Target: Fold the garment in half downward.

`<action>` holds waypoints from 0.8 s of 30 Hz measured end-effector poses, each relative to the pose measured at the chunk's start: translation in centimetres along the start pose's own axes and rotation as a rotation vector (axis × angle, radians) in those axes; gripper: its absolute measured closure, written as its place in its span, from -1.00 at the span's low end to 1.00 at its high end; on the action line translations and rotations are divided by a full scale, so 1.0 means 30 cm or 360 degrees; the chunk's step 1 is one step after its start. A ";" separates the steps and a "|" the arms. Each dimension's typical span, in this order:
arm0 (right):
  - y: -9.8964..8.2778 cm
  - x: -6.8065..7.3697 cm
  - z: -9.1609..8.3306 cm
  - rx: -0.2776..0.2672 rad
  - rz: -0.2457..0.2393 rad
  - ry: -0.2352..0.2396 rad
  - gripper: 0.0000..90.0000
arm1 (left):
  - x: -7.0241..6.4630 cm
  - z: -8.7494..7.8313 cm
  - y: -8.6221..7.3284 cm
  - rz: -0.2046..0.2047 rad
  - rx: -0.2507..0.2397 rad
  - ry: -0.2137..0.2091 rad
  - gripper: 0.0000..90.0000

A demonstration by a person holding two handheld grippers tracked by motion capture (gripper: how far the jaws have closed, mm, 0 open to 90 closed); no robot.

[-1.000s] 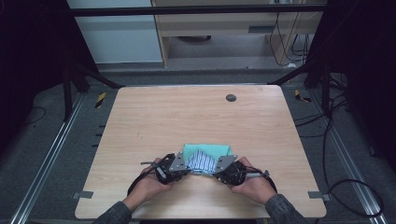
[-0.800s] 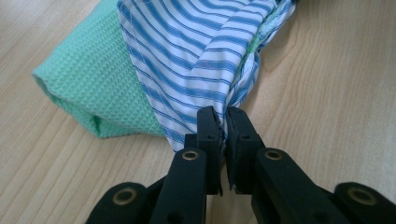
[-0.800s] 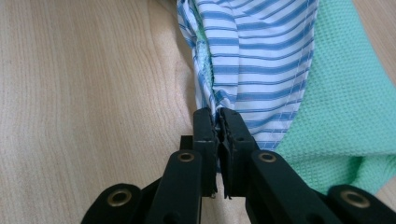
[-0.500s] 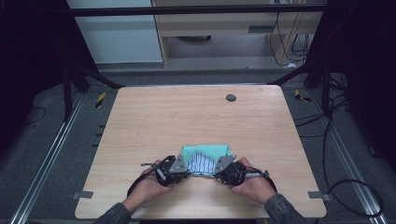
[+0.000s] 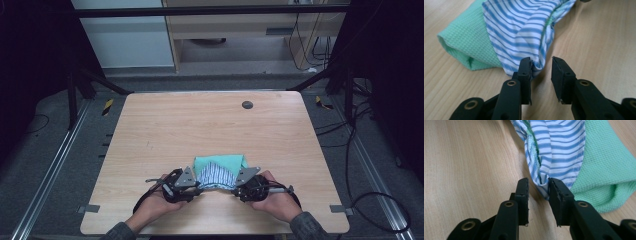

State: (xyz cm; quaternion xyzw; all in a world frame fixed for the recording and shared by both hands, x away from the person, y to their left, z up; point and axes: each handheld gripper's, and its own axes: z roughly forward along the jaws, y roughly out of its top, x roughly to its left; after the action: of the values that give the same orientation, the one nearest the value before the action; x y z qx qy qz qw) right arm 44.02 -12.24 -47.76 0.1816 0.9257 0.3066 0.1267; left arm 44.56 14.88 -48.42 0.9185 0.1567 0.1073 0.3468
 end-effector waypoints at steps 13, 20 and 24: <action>-0.088 -0.046 -0.066 -0.0032 0.0244 -0.0177 -0.35 | 0.010 -0.076 -0.029 -0.0095 -0.0023 0.0090 0.05; -0.152 -0.137 -0.088 -0.0056 0.0504 -0.0298 -0.67 | 0.103 -0.101 -0.058 -0.0268 0.0044 0.0223 -0.43; -0.170 -0.180 -0.079 -0.0051 0.0608 -0.0323 -0.76 | 0.174 -0.116 -0.078 -0.0372 0.0059 0.0302 -0.59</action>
State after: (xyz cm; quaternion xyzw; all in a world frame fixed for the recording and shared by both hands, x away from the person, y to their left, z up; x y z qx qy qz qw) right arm 46.75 -19.50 -48.38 0.3818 0.8520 0.3198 0.1616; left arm 47.83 20.54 -46.97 0.8860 0.2966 0.1496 0.3236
